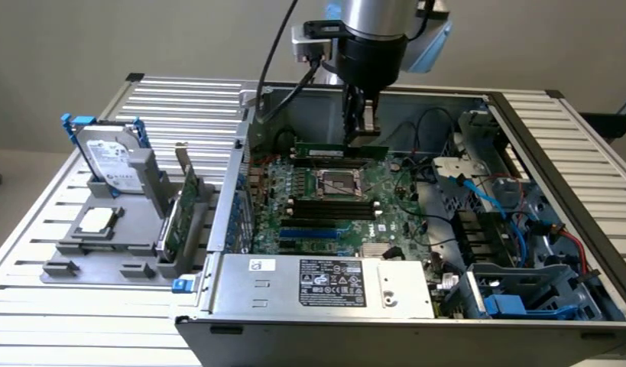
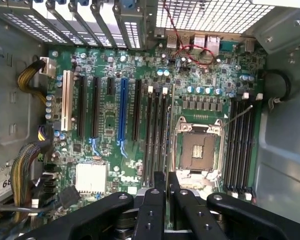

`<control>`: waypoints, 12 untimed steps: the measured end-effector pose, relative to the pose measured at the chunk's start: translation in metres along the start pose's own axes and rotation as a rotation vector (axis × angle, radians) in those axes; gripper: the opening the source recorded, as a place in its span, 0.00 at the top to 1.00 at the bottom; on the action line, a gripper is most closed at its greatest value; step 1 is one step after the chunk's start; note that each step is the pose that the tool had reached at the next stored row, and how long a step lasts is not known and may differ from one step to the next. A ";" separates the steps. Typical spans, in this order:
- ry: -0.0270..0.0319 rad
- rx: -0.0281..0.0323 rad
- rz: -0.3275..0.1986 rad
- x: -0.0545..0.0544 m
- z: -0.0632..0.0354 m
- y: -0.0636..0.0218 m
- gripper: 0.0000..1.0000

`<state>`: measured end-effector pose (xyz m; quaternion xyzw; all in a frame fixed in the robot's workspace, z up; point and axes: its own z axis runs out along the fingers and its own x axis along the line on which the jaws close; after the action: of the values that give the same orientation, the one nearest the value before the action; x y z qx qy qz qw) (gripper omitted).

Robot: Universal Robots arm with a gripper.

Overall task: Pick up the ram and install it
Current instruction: 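Insert the ram into the slot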

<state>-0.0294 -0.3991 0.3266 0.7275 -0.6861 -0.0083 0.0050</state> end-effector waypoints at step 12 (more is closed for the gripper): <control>0.0000 0.0000 0.000 0.009 0.0218 0.0002 0.86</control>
<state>-0.0295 -0.4077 0.3048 0.7274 -0.6861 -0.0083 0.0050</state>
